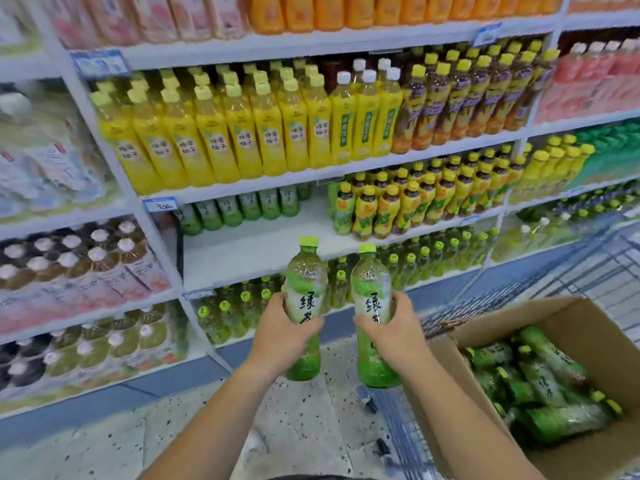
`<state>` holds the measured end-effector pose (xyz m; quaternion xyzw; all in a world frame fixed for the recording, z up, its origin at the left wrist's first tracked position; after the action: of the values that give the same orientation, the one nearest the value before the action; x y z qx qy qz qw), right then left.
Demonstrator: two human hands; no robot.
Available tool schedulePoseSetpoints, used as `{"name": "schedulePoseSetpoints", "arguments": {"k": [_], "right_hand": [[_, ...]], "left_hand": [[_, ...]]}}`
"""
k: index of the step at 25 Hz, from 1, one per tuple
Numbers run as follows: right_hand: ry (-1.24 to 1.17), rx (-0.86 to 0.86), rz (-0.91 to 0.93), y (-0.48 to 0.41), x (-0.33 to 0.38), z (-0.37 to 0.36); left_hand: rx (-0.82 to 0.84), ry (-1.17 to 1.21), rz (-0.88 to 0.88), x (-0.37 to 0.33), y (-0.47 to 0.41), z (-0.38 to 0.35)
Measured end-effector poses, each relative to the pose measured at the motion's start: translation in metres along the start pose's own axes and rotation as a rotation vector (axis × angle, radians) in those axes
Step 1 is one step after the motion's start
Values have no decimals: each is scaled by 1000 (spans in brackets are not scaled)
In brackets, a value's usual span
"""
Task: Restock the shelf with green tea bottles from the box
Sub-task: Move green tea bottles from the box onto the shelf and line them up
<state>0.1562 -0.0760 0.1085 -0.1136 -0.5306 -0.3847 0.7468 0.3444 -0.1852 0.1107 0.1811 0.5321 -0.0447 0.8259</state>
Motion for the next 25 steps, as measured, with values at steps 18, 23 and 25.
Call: {"name": "schedulePoseSetpoints", "arguments": {"k": [18, 23, 25], "right_hand": [[111, -73, -1, -164, 39, -207], [157, -74, 67, -241, -1, -224], [151, -79, 107, -272, -12, -229]], "left_hand": [[23, -177, 2, 78, -246, 79], [-39, -140, -51, 113, -312, 46], [-88, -117, -79, 123, -333, 34]]}}
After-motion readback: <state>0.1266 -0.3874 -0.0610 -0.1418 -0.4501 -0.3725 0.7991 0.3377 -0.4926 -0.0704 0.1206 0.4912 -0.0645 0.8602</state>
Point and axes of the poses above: each hand's wrist, its own y-axis away from the middle knuckle, its own z-axis out of the back of the hand, x = y × z, the point moved 4 cm from there along -y, towards the middle knuckle, and after that the axes turned 6 degrees about -x, right-handed, at the moved point
